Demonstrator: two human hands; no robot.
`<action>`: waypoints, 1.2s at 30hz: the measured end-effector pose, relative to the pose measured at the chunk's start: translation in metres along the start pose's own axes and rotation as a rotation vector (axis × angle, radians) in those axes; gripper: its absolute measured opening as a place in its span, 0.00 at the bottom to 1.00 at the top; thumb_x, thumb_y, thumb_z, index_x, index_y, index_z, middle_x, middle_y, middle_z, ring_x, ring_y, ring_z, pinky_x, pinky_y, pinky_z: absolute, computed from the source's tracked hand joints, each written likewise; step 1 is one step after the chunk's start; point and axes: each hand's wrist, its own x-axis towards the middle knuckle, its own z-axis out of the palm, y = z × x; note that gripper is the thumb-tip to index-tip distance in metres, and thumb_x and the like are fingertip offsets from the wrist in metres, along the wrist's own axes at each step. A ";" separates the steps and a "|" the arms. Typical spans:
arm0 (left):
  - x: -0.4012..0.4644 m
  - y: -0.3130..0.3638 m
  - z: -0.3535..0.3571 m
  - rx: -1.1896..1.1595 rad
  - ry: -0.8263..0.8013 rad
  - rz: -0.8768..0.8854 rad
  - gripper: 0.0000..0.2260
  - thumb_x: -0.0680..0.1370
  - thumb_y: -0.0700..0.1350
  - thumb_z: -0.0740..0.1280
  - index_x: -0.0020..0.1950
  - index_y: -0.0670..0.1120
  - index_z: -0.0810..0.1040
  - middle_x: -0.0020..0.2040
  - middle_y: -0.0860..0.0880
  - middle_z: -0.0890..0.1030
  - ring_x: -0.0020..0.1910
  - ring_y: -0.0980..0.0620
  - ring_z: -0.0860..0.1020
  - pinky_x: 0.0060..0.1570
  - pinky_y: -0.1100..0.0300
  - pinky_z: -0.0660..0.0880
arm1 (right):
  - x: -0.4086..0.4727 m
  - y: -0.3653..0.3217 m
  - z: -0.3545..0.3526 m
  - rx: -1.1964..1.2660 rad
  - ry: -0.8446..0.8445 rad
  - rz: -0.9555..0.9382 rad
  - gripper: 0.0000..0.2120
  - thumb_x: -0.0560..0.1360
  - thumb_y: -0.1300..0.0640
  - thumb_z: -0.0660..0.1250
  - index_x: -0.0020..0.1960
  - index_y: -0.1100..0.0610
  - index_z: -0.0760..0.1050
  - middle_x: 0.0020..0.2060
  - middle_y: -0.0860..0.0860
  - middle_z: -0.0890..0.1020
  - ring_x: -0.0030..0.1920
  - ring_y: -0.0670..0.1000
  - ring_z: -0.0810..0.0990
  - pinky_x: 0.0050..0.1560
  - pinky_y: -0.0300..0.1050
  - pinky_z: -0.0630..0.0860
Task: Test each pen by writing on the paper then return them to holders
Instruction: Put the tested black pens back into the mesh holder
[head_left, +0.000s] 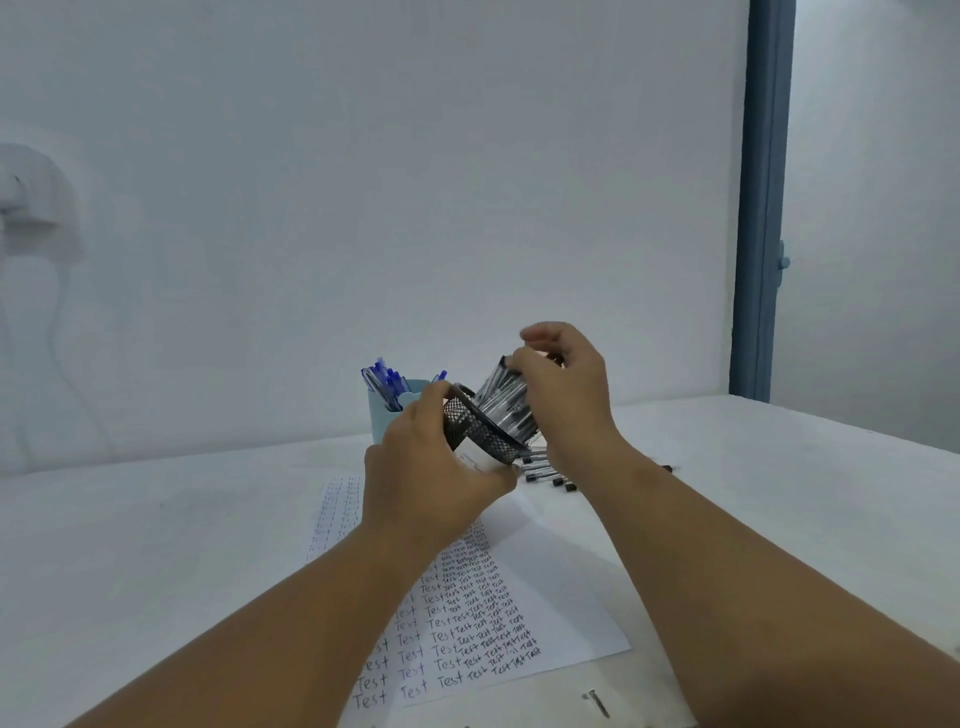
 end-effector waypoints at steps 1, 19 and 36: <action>0.000 -0.001 -0.001 0.023 -0.004 0.010 0.36 0.59 0.64 0.76 0.64 0.58 0.68 0.51 0.58 0.80 0.51 0.53 0.79 0.54 0.46 0.77 | -0.001 0.000 -0.001 -0.052 -0.061 0.006 0.06 0.72 0.59 0.74 0.47 0.50 0.81 0.48 0.49 0.82 0.39 0.47 0.78 0.40 0.44 0.77; 0.001 -0.006 -0.003 0.024 -0.015 -0.011 0.37 0.59 0.64 0.77 0.64 0.59 0.67 0.51 0.59 0.79 0.51 0.53 0.78 0.55 0.46 0.76 | 0.001 0.006 -0.002 -0.489 -0.046 -0.136 0.11 0.73 0.46 0.72 0.48 0.51 0.74 0.51 0.46 0.75 0.43 0.44 0.76 0.43 0.41 0.71; 0.000 -0.003 0.000 0.017 -0.006 0.019 0.36 0.59 0.64 0.77 0.61 0.60 0.65 0.49 0.60 0.80 0.49 0.54 0.79 0.53 0.46 0.78 | 0.010 0.002 -0.010 -0.209 -0.134 0.085 0.04 0.72 0.61 0.75 0.44 0.54 0.85 0.40 0.50 0.86 0.39 0.48 0.83 0.43 0.46 0.82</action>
